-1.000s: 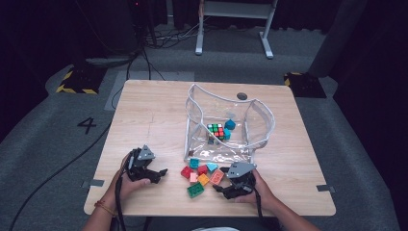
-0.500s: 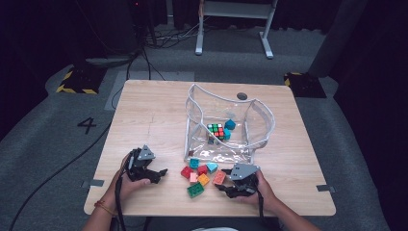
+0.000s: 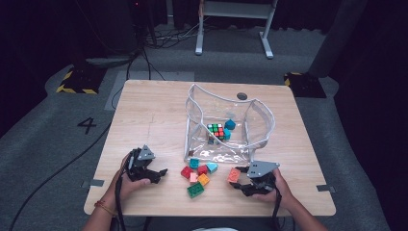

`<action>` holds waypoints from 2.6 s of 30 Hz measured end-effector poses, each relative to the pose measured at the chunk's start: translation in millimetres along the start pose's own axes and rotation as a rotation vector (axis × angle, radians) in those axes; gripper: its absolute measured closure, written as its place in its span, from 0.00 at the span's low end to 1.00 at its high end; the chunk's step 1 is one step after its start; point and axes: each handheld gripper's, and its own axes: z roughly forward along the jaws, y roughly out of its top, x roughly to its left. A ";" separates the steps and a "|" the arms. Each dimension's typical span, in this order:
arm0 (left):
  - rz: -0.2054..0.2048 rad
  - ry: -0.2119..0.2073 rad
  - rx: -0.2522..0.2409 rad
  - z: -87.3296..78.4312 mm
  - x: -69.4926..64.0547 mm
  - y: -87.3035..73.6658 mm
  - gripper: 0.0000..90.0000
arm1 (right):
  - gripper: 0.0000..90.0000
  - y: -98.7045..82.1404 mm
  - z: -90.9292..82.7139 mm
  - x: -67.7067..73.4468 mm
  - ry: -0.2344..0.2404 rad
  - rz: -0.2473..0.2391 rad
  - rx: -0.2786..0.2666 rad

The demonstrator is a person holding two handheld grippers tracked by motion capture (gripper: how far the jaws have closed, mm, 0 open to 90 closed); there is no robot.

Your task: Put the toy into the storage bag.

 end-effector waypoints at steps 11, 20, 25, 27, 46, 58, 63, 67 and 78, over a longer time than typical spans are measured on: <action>0.000 0.000 0.000 0.0 0.0 0.0 0.13 | 0.48 -22.6 -39.1 -31.5 -0.074 0.054 -0.009; -0.006 0.002 -0.002 0.1 -0.6 -0.2 0.13 | 0.48 -39.2 -69.7 -49.6 -0.201 0.138 -0.065; 0.000 0.000 0.000 0.0 0.0 0.0 0.13 | 0.48 -43.6 -86.5 -57.5 -0.254 0.166 -0.101; 0.000 0.000 0.000 0.0 0.0 0.0 0.13 | 0.48 -42.7 -92.0 -62.0 -0.274 0.183 -0.120; -0.008 0.004 -0.001 -0.1 -0.6 -0.2 0.13 | 0.48 6.3 -144.8 -105.4 -0.377 0.168 -0.250; -0.008 0.005 -0.002 0.0 -0.7 -0.2 0.13 | 0.48 50.3 -148.2 -125.1 -0.355 0.118 -0.270; -0.008 0.003 0.001 -0.1 -0.5 -0.1 0.13 | 0.48 70.6 -143.2 -130.1 -0.308 0.089 -0.265; -0.008 0.004 -0.001 0.0 -0.6 -0.2 0.13 | 0.48 84.6 -130.5 -131.8 -0.279 0.062 -0.251; -0.007 0.003 0.001 -0.1 -0.3 -0.1 0.13 | 0.48 122.1 -99.0 -127.6 -0.213 -0.061 -0.143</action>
